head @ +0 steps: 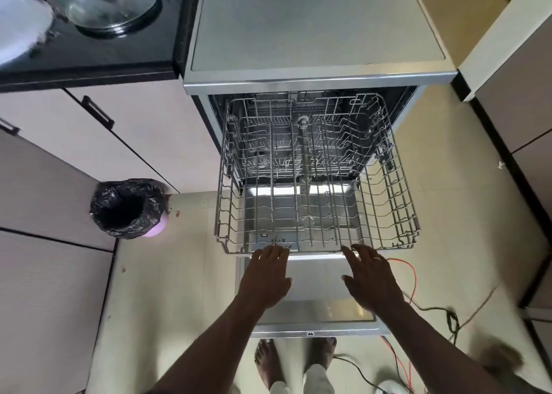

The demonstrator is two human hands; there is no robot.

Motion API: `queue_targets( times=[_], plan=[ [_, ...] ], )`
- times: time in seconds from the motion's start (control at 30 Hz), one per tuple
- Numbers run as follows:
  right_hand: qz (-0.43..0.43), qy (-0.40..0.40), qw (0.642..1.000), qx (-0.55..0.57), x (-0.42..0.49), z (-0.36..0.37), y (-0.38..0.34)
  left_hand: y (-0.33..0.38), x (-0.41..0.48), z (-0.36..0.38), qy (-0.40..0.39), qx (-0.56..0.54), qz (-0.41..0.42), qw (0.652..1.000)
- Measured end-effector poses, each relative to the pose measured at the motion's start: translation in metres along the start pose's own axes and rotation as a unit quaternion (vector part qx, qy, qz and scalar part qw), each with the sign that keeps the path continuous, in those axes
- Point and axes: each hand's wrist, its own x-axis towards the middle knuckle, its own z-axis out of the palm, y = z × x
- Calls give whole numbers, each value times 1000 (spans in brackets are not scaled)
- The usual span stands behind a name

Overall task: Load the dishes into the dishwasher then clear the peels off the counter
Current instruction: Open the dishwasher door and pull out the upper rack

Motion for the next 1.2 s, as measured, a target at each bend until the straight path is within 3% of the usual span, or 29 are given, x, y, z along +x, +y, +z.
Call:
queue_targets(
  times=[0.83,1.2],
  plan=[
    [50,-10,998,38,-7,-145,-133,-17,-81,-138,33,-70,-105,991],
    [-3,-12,999,33,31,-186,-210,-64,-103,-197,60,-63,-163,983]
  ],
)
